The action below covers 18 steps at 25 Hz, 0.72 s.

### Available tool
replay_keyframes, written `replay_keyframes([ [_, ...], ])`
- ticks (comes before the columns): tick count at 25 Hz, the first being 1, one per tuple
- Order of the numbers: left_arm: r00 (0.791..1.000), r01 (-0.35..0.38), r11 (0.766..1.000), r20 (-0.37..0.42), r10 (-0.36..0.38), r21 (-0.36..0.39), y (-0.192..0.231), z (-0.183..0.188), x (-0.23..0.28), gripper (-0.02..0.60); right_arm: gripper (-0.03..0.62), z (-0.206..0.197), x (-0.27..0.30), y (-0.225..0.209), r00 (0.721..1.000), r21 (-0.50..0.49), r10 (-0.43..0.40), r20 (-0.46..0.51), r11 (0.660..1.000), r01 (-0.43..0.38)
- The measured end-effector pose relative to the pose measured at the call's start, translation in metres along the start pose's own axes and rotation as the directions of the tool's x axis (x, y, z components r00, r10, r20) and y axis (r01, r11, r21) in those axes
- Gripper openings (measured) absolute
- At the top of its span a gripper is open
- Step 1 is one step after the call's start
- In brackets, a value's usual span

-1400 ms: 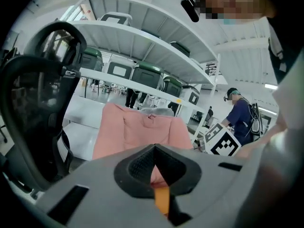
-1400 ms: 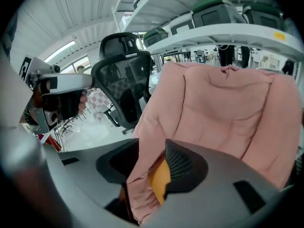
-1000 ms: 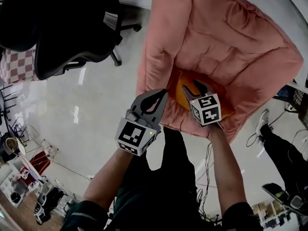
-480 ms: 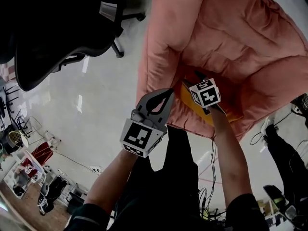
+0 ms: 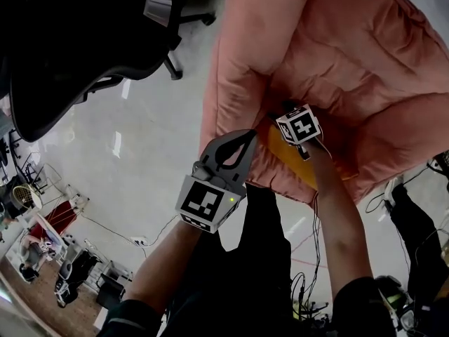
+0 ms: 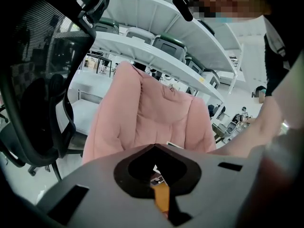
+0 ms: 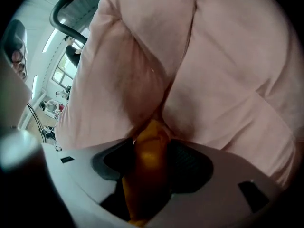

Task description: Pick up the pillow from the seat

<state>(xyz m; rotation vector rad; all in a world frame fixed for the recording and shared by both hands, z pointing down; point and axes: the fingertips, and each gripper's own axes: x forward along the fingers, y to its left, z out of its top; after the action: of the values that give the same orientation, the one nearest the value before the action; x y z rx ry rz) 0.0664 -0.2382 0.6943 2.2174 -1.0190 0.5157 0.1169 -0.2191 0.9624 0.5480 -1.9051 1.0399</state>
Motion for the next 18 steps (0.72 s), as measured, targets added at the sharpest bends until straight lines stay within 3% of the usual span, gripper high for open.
replay_keyframes([
  [8, 1.000, -0.025, 1.000, 0.002, 0.025, -0.007, 0.011, -0.002, -0.005, -0.002, 0.091, -0.007, 0.009, 0.007, 0.998, -0.115, -0.015, -0.056, 0.993, 0.008],
  [18, 0.999, 0.005, 1.000, 0.031, -0.006, 0.026, -0.012, 0.008, -0.025, -0.002, 0.043, -0.003, -0.036, 0.040, 0.996, -0.196, -0.076, 0.048, 0.977, 0.084],
])
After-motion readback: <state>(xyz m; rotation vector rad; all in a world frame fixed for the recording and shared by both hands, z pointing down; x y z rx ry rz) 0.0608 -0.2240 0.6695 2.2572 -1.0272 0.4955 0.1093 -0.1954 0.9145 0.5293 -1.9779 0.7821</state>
